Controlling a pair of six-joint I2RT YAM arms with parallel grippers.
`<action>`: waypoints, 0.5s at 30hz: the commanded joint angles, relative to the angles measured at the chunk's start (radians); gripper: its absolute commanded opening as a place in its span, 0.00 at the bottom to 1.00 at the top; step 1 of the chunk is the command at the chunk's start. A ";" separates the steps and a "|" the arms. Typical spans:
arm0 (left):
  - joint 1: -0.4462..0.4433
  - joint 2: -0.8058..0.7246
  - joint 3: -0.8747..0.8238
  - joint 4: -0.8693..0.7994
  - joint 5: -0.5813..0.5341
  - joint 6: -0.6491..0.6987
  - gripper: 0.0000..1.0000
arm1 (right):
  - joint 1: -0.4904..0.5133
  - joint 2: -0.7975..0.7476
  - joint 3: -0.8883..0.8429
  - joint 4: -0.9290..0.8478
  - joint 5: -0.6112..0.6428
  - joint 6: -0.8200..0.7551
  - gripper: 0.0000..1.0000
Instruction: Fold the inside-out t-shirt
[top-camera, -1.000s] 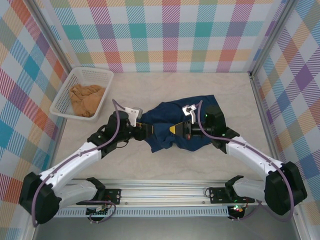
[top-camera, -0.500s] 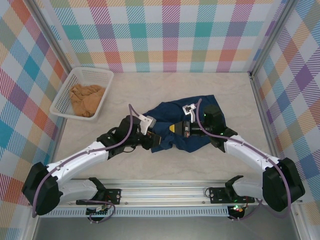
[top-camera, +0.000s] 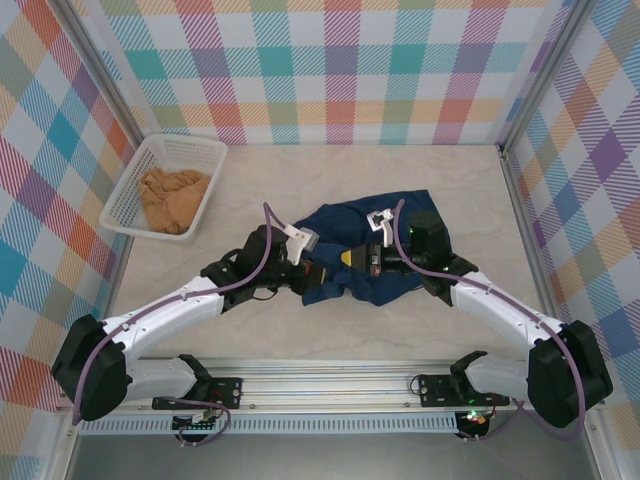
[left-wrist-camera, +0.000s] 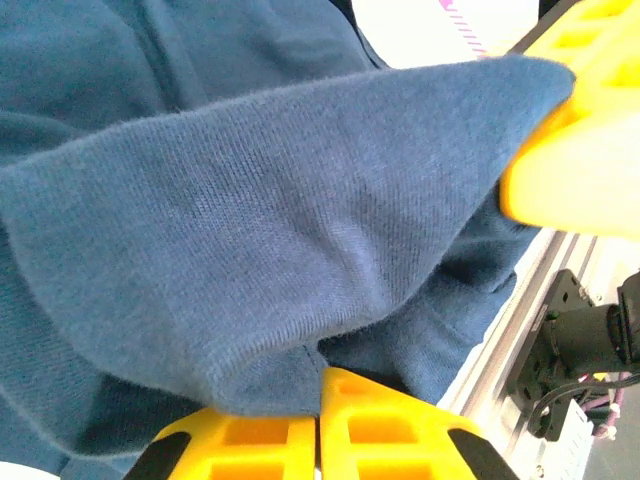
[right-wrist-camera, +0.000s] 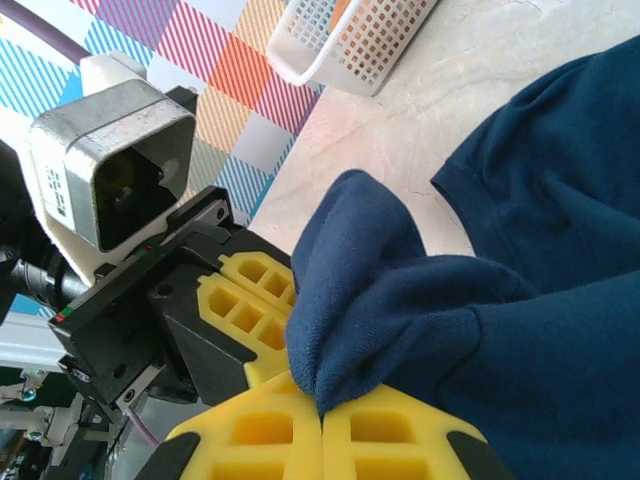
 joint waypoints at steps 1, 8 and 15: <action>0.001 -0.010 0.046 0.012 -0.002 0.015 0.08 | -0.005 -0.028 0.007 -0.016 -0.001 -0.047 0.00; 0.003 0.002 0.058 -0.007 -0.029 0.026 0.18 | -0.005 -0.029 0.006 -0.002 -0.016 -0.045 0.00; 0.005 -0.008 0.065 -0.004 -0.014 0.022 0.00 | -0.005 -0.026 0.007 -0.037 0.015 -0.068 0.00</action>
